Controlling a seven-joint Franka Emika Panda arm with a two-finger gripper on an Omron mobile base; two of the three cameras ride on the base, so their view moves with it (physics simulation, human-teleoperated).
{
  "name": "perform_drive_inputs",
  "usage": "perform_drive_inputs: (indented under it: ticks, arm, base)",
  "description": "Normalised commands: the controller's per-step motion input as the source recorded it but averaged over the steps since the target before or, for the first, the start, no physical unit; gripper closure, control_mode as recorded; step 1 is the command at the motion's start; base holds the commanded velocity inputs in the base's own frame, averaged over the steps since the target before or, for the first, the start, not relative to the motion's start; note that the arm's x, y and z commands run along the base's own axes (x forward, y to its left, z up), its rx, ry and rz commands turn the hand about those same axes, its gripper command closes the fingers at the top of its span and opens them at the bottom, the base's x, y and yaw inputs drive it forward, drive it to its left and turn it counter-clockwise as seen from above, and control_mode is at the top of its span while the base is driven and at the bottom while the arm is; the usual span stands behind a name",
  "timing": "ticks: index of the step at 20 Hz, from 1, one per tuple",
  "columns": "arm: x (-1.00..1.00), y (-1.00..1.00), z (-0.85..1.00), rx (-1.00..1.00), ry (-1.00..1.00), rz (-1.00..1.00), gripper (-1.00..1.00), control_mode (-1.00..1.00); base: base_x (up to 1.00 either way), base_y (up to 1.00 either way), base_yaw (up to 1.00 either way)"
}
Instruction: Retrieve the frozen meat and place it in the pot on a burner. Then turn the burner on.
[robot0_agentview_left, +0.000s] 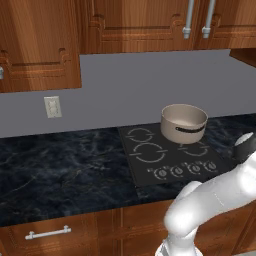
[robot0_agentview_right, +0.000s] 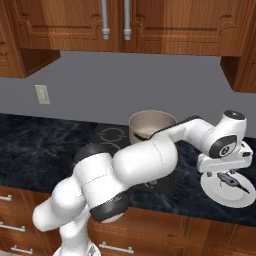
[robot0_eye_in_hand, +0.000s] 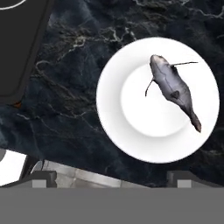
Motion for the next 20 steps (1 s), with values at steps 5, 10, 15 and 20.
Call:
perform_drive_inputs:
  ticks: [5,10,15,20]
  arm:
    - [0.33,-0.33,-0.1,0.0,0.12,0.14,-1.0,-1.0]
    - [0.18,-0.3,-0.11,0.02,0.04,0.08,-1.0,-1.0]
    - [0.29,-0.28,-0.17,0.06,-0.11,0.11,-1.0,-1.0]
    - [0.23,-0.07,-0.3,0.01,-0.14,0.11,-1.0,-1.0]
  base:
    - [0.0,0.0,0.0]
    - [0.0,0.0,0.0]
    - [0.0,0.0,0.0]
    - [0.0,0.0,0.0]
